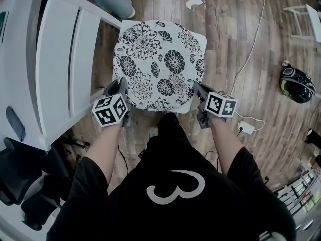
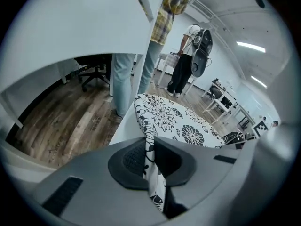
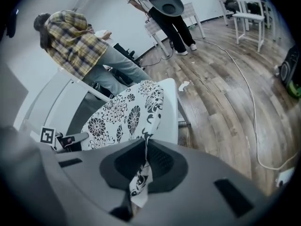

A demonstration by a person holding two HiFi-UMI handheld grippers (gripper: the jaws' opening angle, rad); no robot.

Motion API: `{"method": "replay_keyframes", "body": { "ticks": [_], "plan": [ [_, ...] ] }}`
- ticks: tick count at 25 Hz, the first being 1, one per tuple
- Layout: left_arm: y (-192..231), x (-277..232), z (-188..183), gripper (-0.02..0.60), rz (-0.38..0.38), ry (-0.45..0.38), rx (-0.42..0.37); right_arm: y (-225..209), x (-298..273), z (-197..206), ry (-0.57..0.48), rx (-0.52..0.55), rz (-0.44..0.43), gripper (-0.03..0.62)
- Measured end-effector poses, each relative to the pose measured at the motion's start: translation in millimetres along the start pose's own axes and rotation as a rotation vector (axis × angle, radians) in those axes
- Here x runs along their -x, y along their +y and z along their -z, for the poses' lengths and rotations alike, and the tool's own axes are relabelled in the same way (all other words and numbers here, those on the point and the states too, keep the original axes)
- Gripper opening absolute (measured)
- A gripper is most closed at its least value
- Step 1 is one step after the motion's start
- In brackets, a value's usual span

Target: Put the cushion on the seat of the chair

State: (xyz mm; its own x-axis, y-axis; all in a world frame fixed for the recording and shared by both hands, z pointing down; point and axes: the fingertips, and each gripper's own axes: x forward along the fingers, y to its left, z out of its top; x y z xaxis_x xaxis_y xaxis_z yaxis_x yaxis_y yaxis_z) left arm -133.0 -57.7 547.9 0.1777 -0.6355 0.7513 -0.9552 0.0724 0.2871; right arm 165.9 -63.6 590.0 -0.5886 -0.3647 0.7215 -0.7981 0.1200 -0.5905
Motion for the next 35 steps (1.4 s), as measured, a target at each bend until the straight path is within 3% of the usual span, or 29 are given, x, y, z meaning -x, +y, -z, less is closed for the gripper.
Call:
{"method": "replay_keyframes", "body": {
  "ticks": [11,17,23,28,32,35],
  "plan": [
    [26,-20,20,0.035,-0.08,0.058,0.02,-32,-18,10,0.04,-0.041,0.045,0.018],
    [28,-29,29,0.204,-0.074,0.103,0.03,-35,-20,13,0.056,-0.06,0.058,0.032],
    [27,-30,30,0.346,-0.076,0.077,0.039,-33,-21,22,0.098,-0.087,0.034,0.172],
    [30,-22,40,0.389,-0.111,0.085,0.002,-42,-17,20,0.069,-0.022,0.125,0.334],
    [30,-16,49,0.396,-0.097,0.11,-0.006,-39,-5,14,0.023,0.069,0.165,0.366],
    [20,-9,51,0.396,-0.038,0.122,0.013,-32,8,10,-0.02,0.055,0.15,0.365]
  ]
}}
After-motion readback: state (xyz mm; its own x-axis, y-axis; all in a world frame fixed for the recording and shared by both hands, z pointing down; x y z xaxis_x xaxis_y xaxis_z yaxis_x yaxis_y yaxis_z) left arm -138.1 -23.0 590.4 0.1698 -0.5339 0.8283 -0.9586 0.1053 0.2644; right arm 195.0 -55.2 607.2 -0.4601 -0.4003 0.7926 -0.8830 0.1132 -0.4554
